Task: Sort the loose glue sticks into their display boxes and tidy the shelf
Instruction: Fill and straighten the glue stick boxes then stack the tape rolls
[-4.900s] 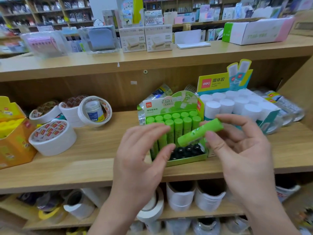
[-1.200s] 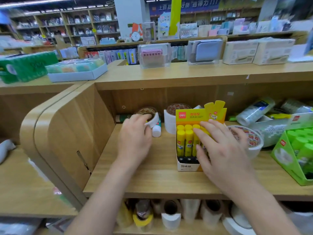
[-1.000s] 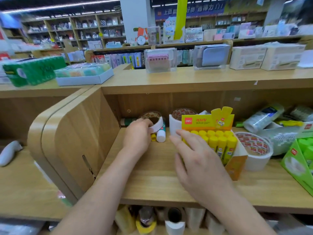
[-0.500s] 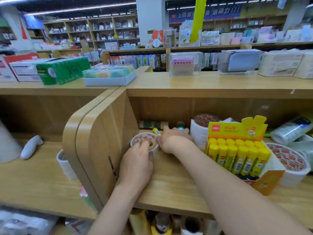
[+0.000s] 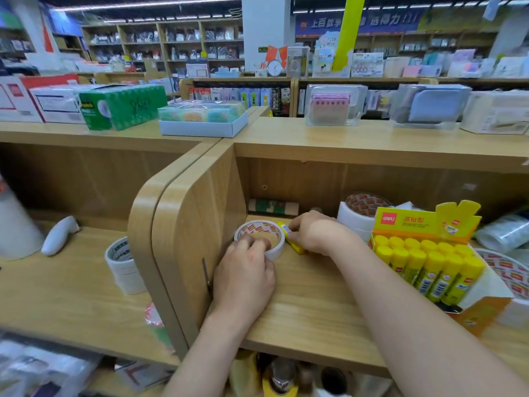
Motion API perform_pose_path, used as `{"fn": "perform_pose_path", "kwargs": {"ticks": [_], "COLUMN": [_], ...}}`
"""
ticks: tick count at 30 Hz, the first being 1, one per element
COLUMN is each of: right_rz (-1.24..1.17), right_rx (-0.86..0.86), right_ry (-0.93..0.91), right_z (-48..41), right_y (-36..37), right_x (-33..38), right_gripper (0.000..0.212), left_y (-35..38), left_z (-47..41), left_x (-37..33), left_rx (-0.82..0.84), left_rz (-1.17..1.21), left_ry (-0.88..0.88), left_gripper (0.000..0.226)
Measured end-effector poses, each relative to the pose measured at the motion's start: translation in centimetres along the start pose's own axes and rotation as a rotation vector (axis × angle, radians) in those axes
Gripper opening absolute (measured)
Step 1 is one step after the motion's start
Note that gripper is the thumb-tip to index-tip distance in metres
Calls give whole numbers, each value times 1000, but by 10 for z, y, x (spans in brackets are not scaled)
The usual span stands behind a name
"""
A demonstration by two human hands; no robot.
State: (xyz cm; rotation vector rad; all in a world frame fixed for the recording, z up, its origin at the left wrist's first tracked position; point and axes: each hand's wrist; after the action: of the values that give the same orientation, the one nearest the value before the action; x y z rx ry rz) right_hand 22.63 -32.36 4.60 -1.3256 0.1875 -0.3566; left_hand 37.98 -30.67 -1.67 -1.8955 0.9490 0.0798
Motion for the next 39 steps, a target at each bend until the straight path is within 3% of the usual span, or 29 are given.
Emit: {"fn": "perform_pose_path", "kwargs": {"ticks": [6, 11, 13, 16, 19, 22, 25, 28, 30, 35, 39], "right_rz": [101, -31, -160, -510, -1140, -1652, -1900, -2016, -2060, -2061, -1898], "right_rx": [-30, -206, -332, -454, -274, -53, 26, 73, 106, -33, -279], "right_ry": [4, 20, -77, -291, -322, -371, -428, -504, -541, -483, -431], "right_z": [17, 26, 40, 65, 91, 107, 121, 132, 137, 147, 159], "right_y": [7, 15, 14, 16, 22, 30, 31, 30, 30, 33, 40], "right_x": [-1, -10, -17, -24, -20, -18, -21, -24, -24, -21, -18], "right_gripper": [58, 39, 30, 24, 19, 25, 34, 43, 42, 29, 28], "left_y": [-3, 0, 1, -7, -15, -17, -23, -34, -40, -50, -49], "left_z": [0, 1, -1, 1, 7, 21, 29, 30, 29, 30, 37], "left_x": [-4, 0, 1, -8, -30, -48, -56, -56, -59, -77, -94], "left_rx": [9, -65, -123, -171, 31, 75, 76, 187, 235, 116, -113], "left_rz": [-10, 61, 158, 551, 934, 926, 889, 949, 1063, 1307, 1242], "left_ry": [-17, 60, 117, -19, -246, -141, -99, -164, -216, -259, -146], "left_gripper": [26, 30, 28, 23, 16, 35, 57, 82, 87, 59, 43]}}
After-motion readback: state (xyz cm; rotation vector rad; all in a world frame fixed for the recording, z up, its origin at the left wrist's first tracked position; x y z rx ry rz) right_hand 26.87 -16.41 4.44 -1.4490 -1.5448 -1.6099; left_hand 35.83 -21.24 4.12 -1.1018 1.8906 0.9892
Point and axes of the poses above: each hand's wrist, its own z-axis away from the middle knuckle, its own y-axis out of the palm, x = y × z, and after that the axes turned 5 degrees about z, right-handed
